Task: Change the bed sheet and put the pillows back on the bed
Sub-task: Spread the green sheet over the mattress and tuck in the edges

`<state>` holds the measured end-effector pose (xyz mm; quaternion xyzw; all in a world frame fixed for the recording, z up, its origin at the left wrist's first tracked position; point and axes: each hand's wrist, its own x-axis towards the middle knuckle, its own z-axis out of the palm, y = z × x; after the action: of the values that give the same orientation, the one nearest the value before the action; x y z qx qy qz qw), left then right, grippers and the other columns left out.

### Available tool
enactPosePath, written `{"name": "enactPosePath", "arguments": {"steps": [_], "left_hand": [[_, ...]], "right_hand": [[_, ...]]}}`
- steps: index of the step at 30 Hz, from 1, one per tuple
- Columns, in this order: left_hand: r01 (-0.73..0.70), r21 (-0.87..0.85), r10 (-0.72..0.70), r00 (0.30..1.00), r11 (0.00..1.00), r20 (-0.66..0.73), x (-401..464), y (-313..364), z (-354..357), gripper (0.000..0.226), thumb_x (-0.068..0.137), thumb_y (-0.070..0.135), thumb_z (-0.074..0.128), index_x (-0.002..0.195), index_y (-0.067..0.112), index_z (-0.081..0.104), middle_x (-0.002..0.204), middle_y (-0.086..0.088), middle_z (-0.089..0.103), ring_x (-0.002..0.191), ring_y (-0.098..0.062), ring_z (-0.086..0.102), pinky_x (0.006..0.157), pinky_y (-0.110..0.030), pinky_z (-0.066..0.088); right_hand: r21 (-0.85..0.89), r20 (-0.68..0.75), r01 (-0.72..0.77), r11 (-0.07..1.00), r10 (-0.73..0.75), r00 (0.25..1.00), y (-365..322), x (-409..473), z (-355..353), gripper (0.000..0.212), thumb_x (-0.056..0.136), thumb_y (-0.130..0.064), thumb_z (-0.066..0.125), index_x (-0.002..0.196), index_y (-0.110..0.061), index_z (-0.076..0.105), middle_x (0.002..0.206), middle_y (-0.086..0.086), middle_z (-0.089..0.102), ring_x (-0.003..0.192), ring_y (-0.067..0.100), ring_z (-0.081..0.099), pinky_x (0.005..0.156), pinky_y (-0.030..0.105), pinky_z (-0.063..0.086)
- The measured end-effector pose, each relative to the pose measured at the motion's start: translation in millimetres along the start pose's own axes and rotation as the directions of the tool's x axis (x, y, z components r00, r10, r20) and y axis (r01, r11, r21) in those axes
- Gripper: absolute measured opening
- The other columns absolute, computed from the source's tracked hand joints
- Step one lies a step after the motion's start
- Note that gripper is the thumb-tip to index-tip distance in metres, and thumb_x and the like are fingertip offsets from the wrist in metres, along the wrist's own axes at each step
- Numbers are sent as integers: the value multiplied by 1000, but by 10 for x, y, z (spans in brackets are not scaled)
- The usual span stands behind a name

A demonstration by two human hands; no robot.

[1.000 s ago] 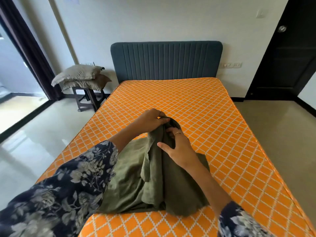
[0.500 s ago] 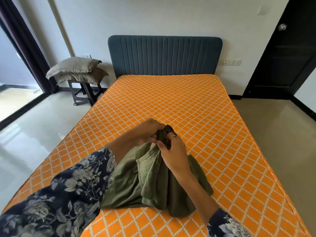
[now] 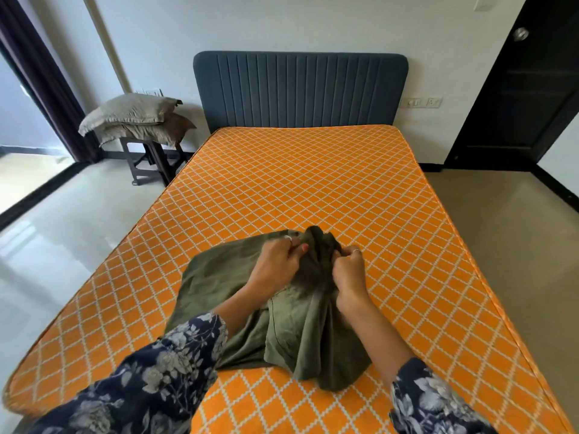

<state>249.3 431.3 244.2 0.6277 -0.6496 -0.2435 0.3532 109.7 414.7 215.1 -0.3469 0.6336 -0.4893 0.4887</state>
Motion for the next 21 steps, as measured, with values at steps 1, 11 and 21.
{"name": "enactPosePath", "arguments": {"steps": [1,11,21], "left_hand": [[81,-50,-85,993,995,-83,105,-4,-94,21,95,14,54,85,3,69,78,-10,65,71,-20,56,69,-30,42],[189,67,-135,871,980,-473,1162,137,-1767,31,98,17,44,102,-4,66,111,-30,62,108,-41,58,88,-42,43],[-101,857,459,873,505,-167,1095,886,-2329,39,96,9,37,127,24,53,120,-16,63,102,-41,61,87,-45,46]], "right_hand": [[36,-83,0,999,3,997,-32,150,-61,9,92,-2,44,93,-10,49,100,20,59,93,36,60,78,46,50],[90,-643,169,981,-72,762,-1166,1366,-1904,29,75,-14,40,102,-20,48,116,8,51,98,17,47,83,31,39],[-439,-481,260,860,-469,741,-1473,978,-2072,28,96,-7,41,119,-2,56,119,27,57,108,40,54,92,43,42]]}}
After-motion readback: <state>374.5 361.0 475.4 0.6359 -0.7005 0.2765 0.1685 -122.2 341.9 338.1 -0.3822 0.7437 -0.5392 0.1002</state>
